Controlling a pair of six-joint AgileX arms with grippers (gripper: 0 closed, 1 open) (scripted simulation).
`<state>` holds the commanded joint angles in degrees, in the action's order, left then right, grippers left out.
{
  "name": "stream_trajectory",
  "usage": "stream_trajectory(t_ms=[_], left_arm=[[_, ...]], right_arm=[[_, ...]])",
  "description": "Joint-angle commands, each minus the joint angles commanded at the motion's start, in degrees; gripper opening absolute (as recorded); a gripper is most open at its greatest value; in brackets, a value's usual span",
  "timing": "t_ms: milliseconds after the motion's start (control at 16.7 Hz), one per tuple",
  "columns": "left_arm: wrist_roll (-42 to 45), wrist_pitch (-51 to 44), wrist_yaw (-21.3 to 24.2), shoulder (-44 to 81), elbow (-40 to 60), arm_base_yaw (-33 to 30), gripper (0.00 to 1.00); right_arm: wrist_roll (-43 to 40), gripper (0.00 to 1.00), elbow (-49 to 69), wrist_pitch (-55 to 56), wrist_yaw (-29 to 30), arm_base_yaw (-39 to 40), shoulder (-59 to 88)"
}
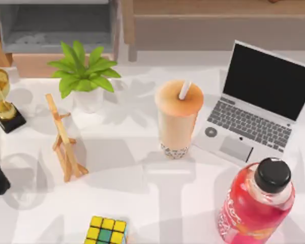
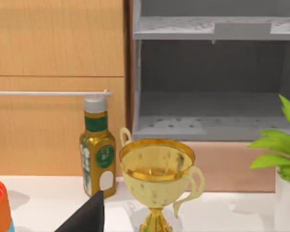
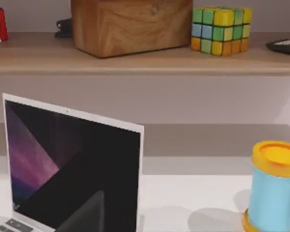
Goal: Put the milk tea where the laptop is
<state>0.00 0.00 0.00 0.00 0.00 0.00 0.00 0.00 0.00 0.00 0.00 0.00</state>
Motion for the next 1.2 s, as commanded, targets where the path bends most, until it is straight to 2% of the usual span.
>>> stream_trajectory(t_ms=[240,480,720,1200], left_arm=[[0.00,0.00,0.00,0.00,0.00,0.00,1.00],[0.00,0.00,0.00,0.00,0.00,0.00,1.00],[0.00,0.00,0.00,0.00,0.00,0.00,1.00],[0.00,0.00,0.00,0.00,0.00,0.00,1.00]], right_arm=[[1.09,1.00,1.67,-0.60,1.35,1.62,1.71],[6.71,1.00,10.55,-3.68,8.10,10.25,11.31],[15.06,1.00,23.82,-8.14,17.69,22.82,28.27],[34.51,1.00,51.81,-17.59,36.99,48.27,71.85]])
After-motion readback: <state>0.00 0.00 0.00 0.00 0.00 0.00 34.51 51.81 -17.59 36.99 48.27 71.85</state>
